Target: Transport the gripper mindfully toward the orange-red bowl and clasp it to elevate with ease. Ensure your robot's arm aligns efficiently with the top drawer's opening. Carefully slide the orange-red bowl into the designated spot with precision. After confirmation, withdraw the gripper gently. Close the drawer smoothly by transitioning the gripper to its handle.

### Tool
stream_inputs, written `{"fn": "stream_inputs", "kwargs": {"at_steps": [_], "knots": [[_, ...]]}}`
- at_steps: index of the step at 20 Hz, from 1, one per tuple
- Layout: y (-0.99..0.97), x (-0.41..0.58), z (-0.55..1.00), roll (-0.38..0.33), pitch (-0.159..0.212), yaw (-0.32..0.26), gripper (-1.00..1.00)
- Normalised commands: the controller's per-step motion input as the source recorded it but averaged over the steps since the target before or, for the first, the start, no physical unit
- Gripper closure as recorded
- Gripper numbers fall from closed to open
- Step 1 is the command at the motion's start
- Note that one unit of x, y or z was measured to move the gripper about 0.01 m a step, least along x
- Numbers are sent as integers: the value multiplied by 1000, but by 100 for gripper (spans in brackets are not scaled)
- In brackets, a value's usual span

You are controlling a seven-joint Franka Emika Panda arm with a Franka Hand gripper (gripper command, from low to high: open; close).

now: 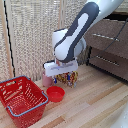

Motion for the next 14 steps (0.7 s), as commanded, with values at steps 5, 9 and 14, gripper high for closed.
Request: {"fn": "stream_inputs", "kwargs": {"at_steps": [5,9,14], "knots": [[27,0,-406,-93,-48,55,-100],[26,0,-414,-80,-85,70,-100],[118,0,-412,-79,-79,63,-100]]}}
